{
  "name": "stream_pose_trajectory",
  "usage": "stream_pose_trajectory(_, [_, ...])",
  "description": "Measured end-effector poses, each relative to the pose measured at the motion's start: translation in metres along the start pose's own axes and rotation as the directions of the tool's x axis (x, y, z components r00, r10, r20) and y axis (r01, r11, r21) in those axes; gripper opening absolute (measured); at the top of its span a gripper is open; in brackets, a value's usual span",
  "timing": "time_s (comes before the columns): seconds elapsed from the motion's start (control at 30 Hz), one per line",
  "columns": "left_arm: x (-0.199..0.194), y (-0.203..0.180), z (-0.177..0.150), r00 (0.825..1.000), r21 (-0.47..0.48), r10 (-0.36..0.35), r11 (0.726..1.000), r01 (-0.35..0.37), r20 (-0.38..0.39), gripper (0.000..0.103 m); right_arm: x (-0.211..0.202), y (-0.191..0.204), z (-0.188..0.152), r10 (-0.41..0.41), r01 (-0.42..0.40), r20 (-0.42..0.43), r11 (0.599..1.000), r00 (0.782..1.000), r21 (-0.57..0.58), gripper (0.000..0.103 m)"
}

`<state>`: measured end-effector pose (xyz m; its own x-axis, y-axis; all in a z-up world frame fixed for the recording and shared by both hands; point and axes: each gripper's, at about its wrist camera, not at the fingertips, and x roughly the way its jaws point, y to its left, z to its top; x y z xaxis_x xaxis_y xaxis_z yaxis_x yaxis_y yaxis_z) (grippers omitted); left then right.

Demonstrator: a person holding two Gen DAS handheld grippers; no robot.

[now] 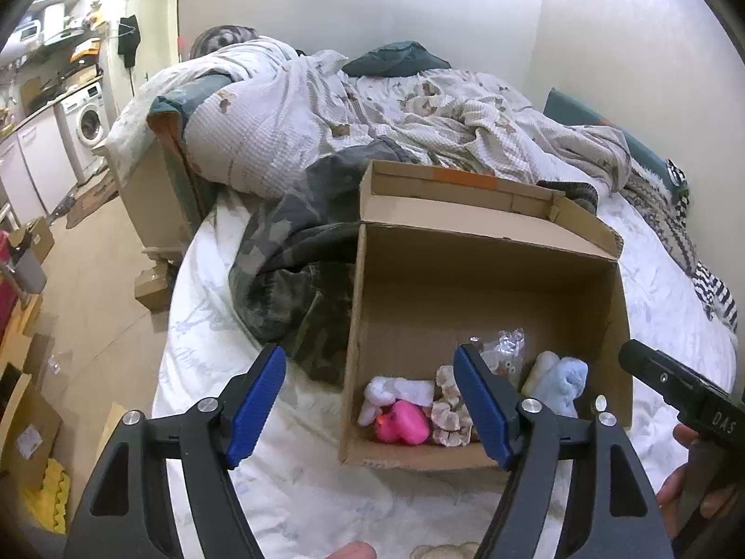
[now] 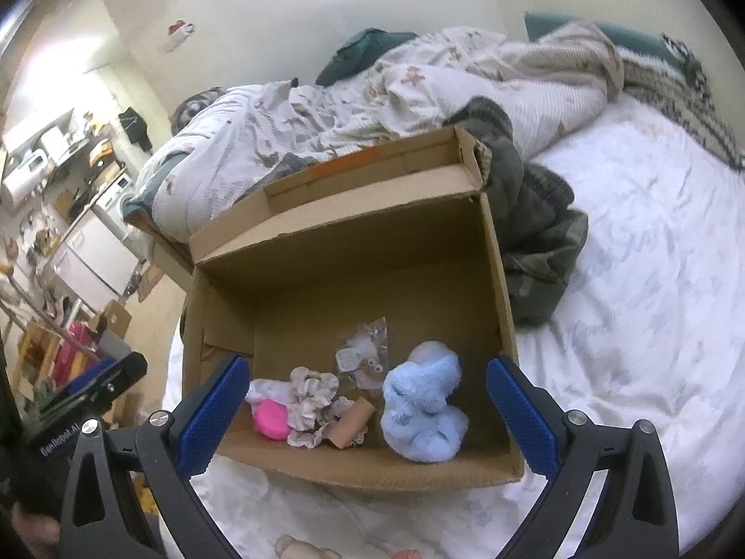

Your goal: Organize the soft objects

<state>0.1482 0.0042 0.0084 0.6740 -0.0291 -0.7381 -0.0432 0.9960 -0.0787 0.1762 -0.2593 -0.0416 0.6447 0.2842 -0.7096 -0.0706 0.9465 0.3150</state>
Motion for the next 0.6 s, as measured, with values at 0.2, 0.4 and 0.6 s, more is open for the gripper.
stream_pose_trajectory(0.2, [-0.025, 0.003, -0.014, 0.999, 0.035, -0.01, 0.999, 0.009, 0.032, 0.094, -0.03, 0.016, -0.011, -0.054, 0.061, 0.072, 0.993, 0.996, -0.098, 0.103])
stream_pose_trajectory(0.4, [-0.045, 0.001, -0.026, 0.997, 0.072, 0.005, 0.997, -0.01, 0.077, 0.102, -0.043, 0.022, -0.029, -0.029, 0.034, 0.052, 0.996, 0.998, -0.085, 0.103])
stream_pose_trajectory(0.6, [-0.052, 0.002, -0.037, 0.999, 0.079, -0.019, 0.997, 0.015, 0.047, 0.102, -0.051, 0.031, -0.044, -0.014, 0.019, 0.04, 0.993, 0.999, -0.114, 0.103])
